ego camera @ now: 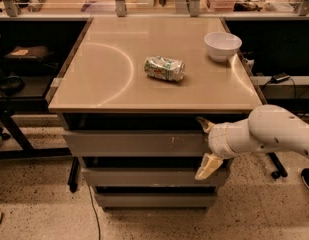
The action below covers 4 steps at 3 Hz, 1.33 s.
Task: Open top drawer
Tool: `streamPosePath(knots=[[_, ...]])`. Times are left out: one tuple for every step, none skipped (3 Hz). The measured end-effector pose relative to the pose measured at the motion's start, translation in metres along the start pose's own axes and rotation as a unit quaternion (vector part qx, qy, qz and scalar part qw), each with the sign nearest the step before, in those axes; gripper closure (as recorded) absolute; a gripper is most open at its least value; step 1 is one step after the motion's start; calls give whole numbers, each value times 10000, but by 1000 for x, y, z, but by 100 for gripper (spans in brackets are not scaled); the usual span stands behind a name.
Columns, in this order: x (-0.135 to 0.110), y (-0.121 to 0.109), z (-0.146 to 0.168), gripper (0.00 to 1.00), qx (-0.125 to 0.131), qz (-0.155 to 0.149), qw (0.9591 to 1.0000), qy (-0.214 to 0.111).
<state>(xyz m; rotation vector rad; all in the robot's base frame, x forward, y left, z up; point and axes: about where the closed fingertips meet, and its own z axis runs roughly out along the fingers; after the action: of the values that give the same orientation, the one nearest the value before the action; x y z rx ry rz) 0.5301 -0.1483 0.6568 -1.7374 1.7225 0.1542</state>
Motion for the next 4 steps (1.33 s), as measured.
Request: streamPosePath(knots=[[11, -10, 9, 0, -29, 42, 10000, -16], [26, -13, 17, 0, -149, 151, 9998, 18], [26, -13, 17, 19, -152, 157, 9998, 19], [26, -13, 17, 42, -152, 156, 9998, 19]])
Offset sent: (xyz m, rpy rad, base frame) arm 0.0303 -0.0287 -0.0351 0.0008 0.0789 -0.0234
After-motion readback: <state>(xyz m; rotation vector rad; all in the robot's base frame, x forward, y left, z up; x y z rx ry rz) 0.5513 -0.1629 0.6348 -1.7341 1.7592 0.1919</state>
